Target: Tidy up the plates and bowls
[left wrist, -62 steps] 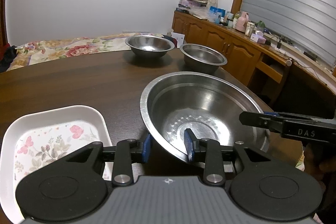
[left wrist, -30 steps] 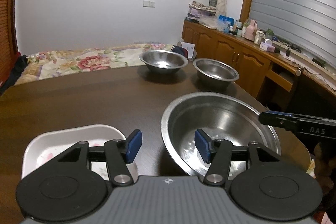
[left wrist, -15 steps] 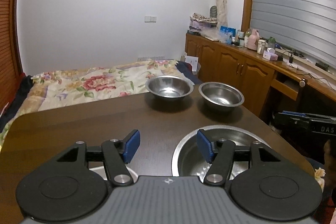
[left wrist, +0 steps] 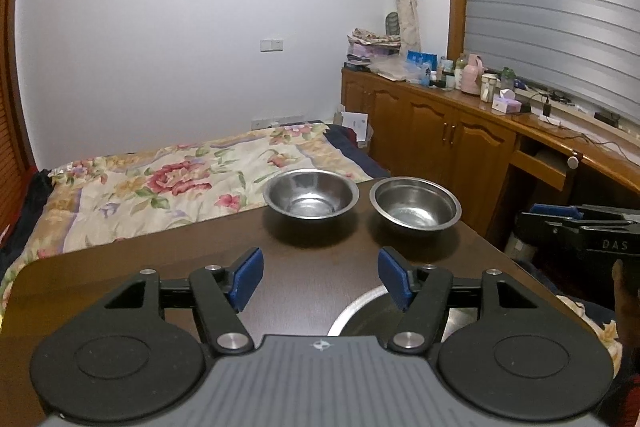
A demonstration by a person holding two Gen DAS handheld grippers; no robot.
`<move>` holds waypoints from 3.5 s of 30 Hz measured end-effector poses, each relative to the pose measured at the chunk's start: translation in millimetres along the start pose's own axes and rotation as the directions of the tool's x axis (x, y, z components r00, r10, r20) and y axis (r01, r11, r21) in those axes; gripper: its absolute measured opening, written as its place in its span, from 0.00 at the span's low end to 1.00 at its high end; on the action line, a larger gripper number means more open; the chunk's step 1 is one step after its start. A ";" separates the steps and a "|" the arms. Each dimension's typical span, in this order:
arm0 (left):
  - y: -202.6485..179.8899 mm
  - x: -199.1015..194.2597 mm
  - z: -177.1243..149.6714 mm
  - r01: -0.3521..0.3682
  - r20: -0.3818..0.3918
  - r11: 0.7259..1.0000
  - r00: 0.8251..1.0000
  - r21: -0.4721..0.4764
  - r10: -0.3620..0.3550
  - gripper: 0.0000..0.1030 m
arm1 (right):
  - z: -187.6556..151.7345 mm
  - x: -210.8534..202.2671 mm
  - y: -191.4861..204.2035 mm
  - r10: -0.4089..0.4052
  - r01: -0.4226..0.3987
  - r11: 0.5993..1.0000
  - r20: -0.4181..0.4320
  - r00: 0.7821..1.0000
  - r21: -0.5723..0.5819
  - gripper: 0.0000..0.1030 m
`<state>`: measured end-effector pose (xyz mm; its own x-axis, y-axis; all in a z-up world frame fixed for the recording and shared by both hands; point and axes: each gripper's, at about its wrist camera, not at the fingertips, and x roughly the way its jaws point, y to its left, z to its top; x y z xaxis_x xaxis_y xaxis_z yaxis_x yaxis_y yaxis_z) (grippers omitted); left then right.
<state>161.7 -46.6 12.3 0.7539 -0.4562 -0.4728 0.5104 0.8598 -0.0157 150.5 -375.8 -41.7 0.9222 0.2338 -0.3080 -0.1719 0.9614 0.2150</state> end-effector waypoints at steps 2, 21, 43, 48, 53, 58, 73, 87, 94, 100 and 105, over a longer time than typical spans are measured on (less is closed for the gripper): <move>0.7 7.0 6.0 0.007 -0.005 1.000 1.000 0.003 -0.007 0.65 | 3.8 5.5 -4.5 -0.005 0.006 1.000 0.005 1.000 -0.008 0.52; -8.6 101.8 34.0 0.070 -0.142 0.997 0.987 -0.029 -0.074 0.66 | 12.6 79.8 -60.8 -0.046 0.047 0.999 -0.085 0.995 0.007 0.55; -23.8 161.2 43.2 0.149 -0.228 0.987 0.960 -0.066 -0.160 0.63 | 10.3 111.6 -77.7 0.035 -0.021 0.997 -0.197 0.980 0.069 0.48; -27.5 172.5 46.8 0.170 -0.241 0.982 0.953 -0.084 -0.186 0.61 | 10.3 111.6 -75.6 0.044 -0.032 0.997 -0.203 0.978 0.064 0.43; -28.2 185.2 47.6 0.169 -0.262 0.981 0.947 -0.094 -0.188 0.57 | 9.3 112.3 -72.2 0.050 -0.039 0.998 -0.209 0.977 0.057 0.37; -25.7 191.7 46.2 0.157 -0.277 0.983 0.944 -0.096 -0.178 0.54 | 8.8 110.6 -70.0 0.061 -0.051 0.997 -0.214 0.975 0.052 0.33; -24.1 202.6 44.5 0.170 -0.297 0.979 0.935 -0.108 -0.195 0.46 | 4.4 105.1 -64.0 0.078 -0.071 0.997 -0.220 0.972 0.040 0.32; -27.4 200.5 41.4 0.194 -0.318 0.975 0.923 -0.105 -0.218 0.20 | 3.0 106.0 -62.9 0.097 -0.085 0.994 -0.234 0.967 0.063 0.27; -27.6 188.0 45.7 0.214 -0.296 0.972 0.926 -0.096 -0.233 0.19 | 8.0 96.1 -60.7 0.093 -0.081 0.995 -0.226 0.970 0.060 0.23; -32.7 173.3 49.7 0.234 -0.268 0.968 0.931 -0.085 -0.249 0.19 | 17.1 82.1 -57.8 0.084 -0.075 0.996 -0.208 0.975 0.049 0.23; -38.2 157.3 53.7 0.252 -0.235 0.964 0.935 -0.079 -0.264 0.19 | 23.2 68.9 -54.4 0.067 -0.061 0.997 -0.196 0.978 0.037 0.23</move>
<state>283.0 -163.5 -14.1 0.4732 -0.5995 -0.6455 0.6496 0.7324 -0.2040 231.5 -415.4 -53.0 0.8228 0.3217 -0.4685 -0.2152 0.9393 0.2672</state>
